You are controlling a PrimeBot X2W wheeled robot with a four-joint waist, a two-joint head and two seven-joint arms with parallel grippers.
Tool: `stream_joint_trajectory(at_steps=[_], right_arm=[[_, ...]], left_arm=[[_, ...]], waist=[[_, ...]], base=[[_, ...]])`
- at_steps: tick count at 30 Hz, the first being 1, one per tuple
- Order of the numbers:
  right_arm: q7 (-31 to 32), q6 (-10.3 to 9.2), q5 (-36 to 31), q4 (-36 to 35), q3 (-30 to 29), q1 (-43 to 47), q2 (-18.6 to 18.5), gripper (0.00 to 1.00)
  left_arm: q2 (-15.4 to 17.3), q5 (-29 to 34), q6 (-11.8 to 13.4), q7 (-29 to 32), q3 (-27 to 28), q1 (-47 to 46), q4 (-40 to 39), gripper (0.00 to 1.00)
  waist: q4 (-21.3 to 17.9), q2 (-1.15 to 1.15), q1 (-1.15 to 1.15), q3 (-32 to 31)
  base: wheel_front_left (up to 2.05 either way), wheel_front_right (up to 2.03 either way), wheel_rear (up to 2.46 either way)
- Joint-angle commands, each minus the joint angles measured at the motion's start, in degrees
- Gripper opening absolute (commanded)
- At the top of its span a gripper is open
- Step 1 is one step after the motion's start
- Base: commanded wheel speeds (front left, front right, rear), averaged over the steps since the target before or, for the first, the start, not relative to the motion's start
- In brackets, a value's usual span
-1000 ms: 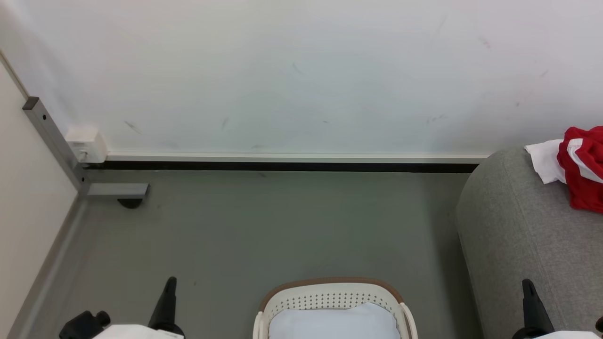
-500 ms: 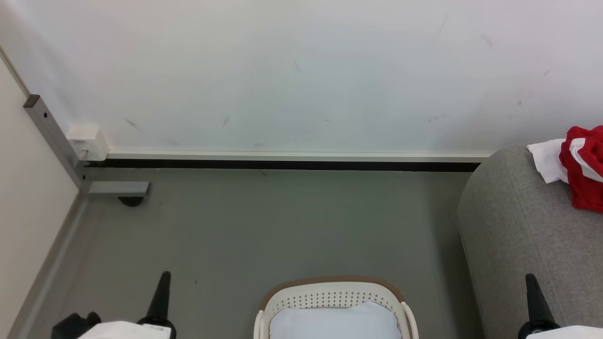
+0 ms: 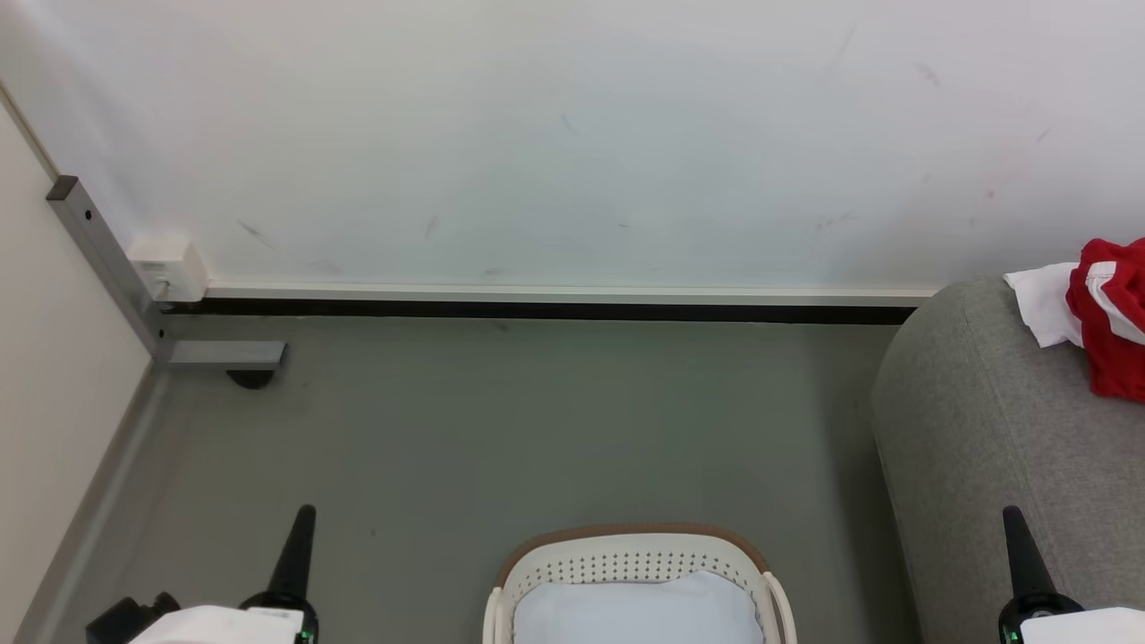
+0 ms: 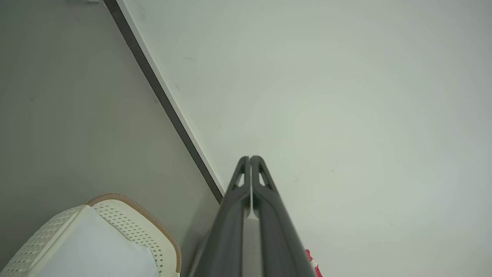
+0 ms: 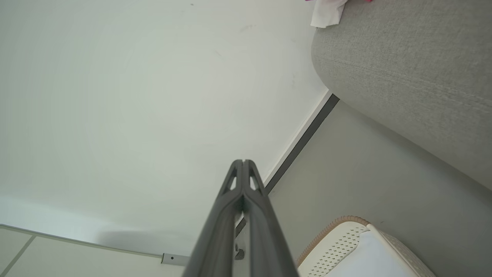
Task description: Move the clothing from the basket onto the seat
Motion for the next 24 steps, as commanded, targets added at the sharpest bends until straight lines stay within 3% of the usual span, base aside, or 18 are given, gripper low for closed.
stream_joint_trajectory(at_steps=[1, 24], right_arm=[[0.4, -0.09, 1.6, -0.7, -0.3, -1.0, -0.7, 0.0], [3.3, -0.11, 13.1, -2.2, -1.1, -1.5, -0.7, 0.0]], left_arm=[[0.0, -1.6, -0.1, 0.4, 0.6, -0.9, -0.8, 0.0], [-0.6, -11.8, -0.2, 3.4, 2.8, -0.8, -2.8, 0.0]], waist=[[0.0, 0.0, 0.0, 0.0], [0.4, 0.0, 0.0, 0.4]], base=[[0.0, 0.0, 0.0], [0.0, 0.0, 0.0]])
